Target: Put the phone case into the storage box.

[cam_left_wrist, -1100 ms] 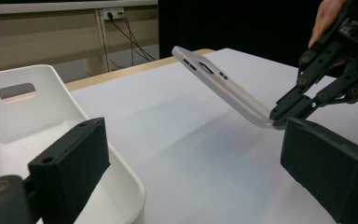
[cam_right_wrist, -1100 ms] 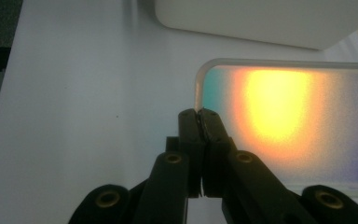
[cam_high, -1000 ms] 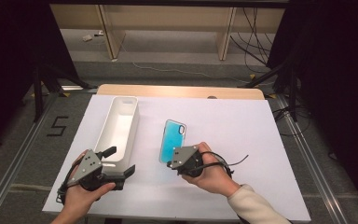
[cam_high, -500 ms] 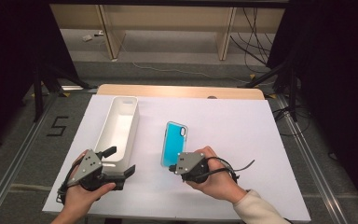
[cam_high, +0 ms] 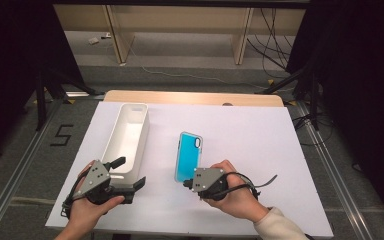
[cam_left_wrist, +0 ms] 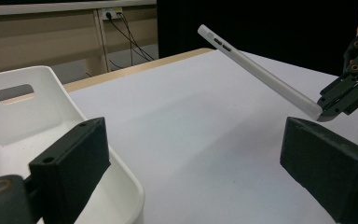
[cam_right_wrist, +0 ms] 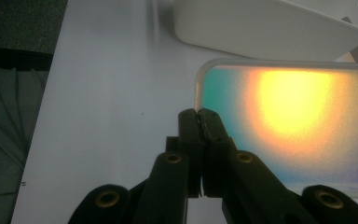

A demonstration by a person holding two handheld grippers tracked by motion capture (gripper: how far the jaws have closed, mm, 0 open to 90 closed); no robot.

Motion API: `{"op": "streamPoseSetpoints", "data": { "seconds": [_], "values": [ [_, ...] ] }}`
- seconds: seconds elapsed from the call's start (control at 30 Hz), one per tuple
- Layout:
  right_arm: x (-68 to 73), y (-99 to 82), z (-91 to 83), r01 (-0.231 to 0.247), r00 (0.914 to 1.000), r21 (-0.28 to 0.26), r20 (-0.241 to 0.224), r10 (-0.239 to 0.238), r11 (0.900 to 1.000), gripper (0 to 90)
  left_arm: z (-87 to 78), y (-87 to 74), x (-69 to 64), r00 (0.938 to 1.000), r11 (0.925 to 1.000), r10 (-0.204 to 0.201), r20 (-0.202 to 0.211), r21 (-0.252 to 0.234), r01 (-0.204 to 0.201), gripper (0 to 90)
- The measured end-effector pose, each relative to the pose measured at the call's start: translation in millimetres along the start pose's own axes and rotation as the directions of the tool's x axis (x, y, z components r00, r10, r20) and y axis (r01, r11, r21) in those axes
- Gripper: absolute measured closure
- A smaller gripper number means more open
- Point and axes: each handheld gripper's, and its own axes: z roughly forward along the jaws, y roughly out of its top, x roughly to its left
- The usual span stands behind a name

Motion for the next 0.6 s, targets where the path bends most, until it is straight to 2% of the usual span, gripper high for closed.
{"op": "streamPoseSetpoints", "data": {
  "seconds": [0.1,0.13,0.2,0.27,0.43,0.47,0.57,0.6],
  "values": [
    [2.3,1.1,-1.5,0.008,1.0000,-0.003,0.005,-0.008,1.0000,89.6,0.2,0.6,-0.8,1.0000,1.0000,-0.001,0.001,0.002,0.001,7.6],
    [3.6,1.5,-1.9,-0.008,1.0000,0.008,0.005,0.008,0.9999,89.6,0.5,1.2,-1.7,1.0000,1.0000,-0.002,0.005,-0.004,0.003,7.7],
    [4.2,2.1,-2.2,0.015,0.9999,-0.002,0.003,-0.015,0.9999,89.6,0.6,3.6,-4.2,1.0000,1.0000,-0.004,0.006,0.001,0.004,8.1],
    [5.4,2.9,-2.2,0.017,0.9998,0.003,0.002,-0.017,0.9998,89.6,1.2,6.3,-6.0,0.9999,1.0000,-0.001,0.011,0.007,0.001,9.2],
    [8.2,5.1,-1.0,0.040,0.9992,0.002,0.010,-0.040,0.9992,89.6,3.7,16.9,-7.3,0.9997,0.9998,-0.017,0.020,-0.013,0.017,11.7],
    [8.9,5.8,-1.2,0.036,0.9993,-0.001,-0.006,-0.036,0.9993,89.6,5.2,18.8,-7.2,0.9995,0.9996,-0.017,0.026,-0.023,0.018,11.8],
    [10.4,7.2,-1.3,0.048,0.9988,-0.002,0.005,-0.048,0.9988,89.6,9.6,24.7,-7.1,0.9988,0.9992,-0.032,0.038,-0.023,0.032,12.0],
    [11.6,7.8,-1.7,0.032,0.9994,-0.001,-0.012,-0.032,0.9995,89.6,11.0,27.1,-7.6,0.9990,0.9993,-0.034,0.028,-0.014,0.034,12.2]
  ]
}}
